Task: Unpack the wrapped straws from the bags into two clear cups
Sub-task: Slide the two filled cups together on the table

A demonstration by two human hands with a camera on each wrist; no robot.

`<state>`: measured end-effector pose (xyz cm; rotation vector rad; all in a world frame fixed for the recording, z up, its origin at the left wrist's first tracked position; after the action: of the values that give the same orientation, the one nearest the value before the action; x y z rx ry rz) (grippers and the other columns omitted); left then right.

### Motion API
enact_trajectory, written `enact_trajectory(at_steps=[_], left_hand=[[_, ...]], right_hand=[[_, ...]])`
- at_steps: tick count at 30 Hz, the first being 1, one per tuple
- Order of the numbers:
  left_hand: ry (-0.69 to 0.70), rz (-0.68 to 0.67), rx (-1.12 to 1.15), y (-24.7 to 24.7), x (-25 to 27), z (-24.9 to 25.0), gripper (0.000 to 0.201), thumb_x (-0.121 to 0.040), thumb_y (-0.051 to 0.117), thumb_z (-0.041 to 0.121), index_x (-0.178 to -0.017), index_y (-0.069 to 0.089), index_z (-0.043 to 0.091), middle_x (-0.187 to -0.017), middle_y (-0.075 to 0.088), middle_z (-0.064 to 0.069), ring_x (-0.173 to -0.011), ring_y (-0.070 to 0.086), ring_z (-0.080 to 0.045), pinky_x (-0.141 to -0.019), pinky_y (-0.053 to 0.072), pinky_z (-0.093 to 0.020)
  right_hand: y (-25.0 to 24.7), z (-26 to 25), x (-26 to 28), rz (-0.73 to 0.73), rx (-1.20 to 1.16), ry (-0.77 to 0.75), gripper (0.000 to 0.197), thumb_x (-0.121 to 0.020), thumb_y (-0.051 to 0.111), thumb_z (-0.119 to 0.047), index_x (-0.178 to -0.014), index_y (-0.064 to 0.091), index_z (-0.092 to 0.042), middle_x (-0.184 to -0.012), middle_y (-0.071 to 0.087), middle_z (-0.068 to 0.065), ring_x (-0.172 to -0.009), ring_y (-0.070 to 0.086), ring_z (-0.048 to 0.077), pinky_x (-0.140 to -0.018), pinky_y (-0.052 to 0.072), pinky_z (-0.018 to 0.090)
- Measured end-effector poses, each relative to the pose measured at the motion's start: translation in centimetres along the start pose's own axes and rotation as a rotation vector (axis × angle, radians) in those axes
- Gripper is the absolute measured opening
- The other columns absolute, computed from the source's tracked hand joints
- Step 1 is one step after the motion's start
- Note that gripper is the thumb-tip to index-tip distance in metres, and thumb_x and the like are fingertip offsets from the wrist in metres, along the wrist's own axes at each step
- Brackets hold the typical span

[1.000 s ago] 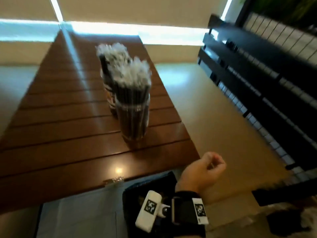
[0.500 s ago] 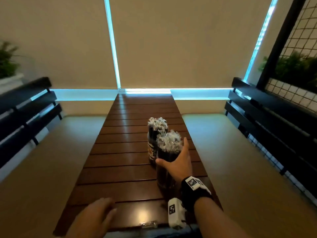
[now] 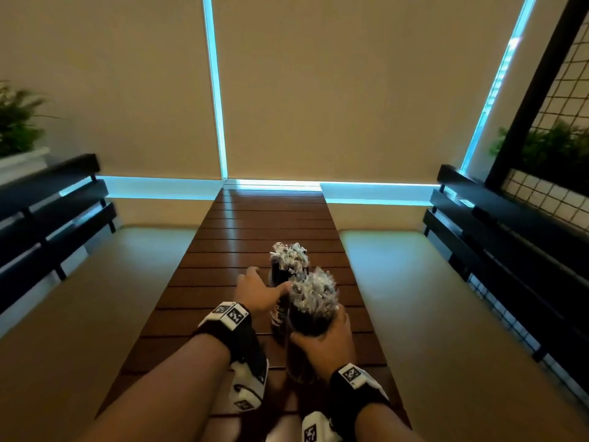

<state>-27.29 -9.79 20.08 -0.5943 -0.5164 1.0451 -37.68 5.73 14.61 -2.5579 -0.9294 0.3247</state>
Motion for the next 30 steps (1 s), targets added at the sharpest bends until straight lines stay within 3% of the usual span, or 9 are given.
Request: enact_trajectory(at_steps=[3,6,8,12,16,19,30], left_hand=[[-0.014,0.037,0.064,1.9,-3.0,0.2,0.118,-0.055,0.078,0.074,-0.145,0.036,0.012,-0.144,0.042,-0.013,-0.129,0.047,-0.031,-0.106,0.044,-0.043],[0.025,0.08,0.09,5.6,-8.8,-1.7,0.107,-0.035,0.069,0.091,-0.122,0.055,0.031,-0.123,0.064,0.002,-0.107,0.063,-0.018,-0.093,0.055,-0.041],[0.031,0.06,0.126,7.2,-9.5,-1.6,0.1,-0.04,0.074,0.081,-0.123,0.053,0.028,-0.119,0.064,0.001,-0.108,0.063,-0.022,-0.094,0.053,-0.043],[-0.002,0.046,0.204,5.9,-6.1,1.3,0.072,-0.065,0.08,0.035,-0.127,0.048,0.016,-0.122,0.06,-0.009,-0.109,0.059,-0.03,-0.092,0.049,-0.038],[-0.063,0.16,0.293,3.6,-6.7,0.1,0.087,-0.051,0.088,0.046,-0.124,0.046,0.019,-0.123,0.057,-0.005,-0.114,0.057,-0.028,-0.096,0.049,-0.041],[-0.107,0.208,0.285,0.9,-7.8,-1.9,0.095,-0.051,0.088,0.044,-0.13,0.043,0.017,-0.13,0.055,-0.006,-0.12,0.053,-0.028,-0.101,0.047,-0.041],[-0.108,0.241,0.248,-3.8,-13.8,-6.0,0.094,-0.055,0.088,0.046,-0.134,0.045,0.019,-0.131,0.056,-0.005,-0.122,0.054,-0.028,-0.101,0.048,-0.041]], right_hand=[[-0.7,0.6,-1.0,0.026,0.006,0.006,0.095,-0.038,0.076,-0.053,-0.124,0.044,-0.027,-0.114,0.048,-0.007,-0.107,0.057,0.019,-0.09,0.051,0.037],[-1.0,0.9,-2.0,0.062,-0.01,-0.013,0.088,-0.041,0.08,-0.048,-0.118,0.044,-0.03,-0.113,0.049,-0.008,-0.103,0.057,0.016,-0.087,0.05,0.033],[-0.7,0.8,-2.5,0.056,-0.009,-0.003,0.083,-0.041,0.08,-0.048,-0.113,0.041,-0.036,-0.112,0.049,-0.01,-0.098,0.056,0.013,-0.084,0.049,0.031],[0.1,0.5,-3.8,0.041,-0.01,0.008,0.079,-0.04,0.08,-0.048,-0.107,0.039,-0.04,-0.11,0.051,-0.011,-0.096,0.059,0.012,-0.081,0.052,0.031],[1.1,-0.1,-5.9,0.081,0.011,0.014,0.077,-0.044,0.084,-0.046,-0.107,0.04,-0.041,-0.111,0.056,-0.009,-0.094,0.06,0.014,-0.08,0.052,0.031],[2.1,-0.8,-7.2,0.155,0.012,0.003,0.073,-0.049,0.088,-0.035,-0.106,0.043,-0.031,-0.113,0.057,-0.002,-0.096,0.06,0.021,-0.081,0.049,0.03],[12.2,-5.7,-16.1,0.026,0.032,-0.017,0.076,-0.053,0.089,-0.031,-0.113,0.044,-0.02,-0.115,0.057,0.005,-0.104,0.059,0.026,-0.085,0.05,0.033]])
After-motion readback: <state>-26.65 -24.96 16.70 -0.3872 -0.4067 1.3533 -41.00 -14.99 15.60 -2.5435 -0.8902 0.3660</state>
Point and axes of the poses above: each hand's wrist, its own x-axis away from the middle knuckle, its own y-axis out of the palm, z = x × y, the point moved 1 cm from there along -x, towards the middle knuckle
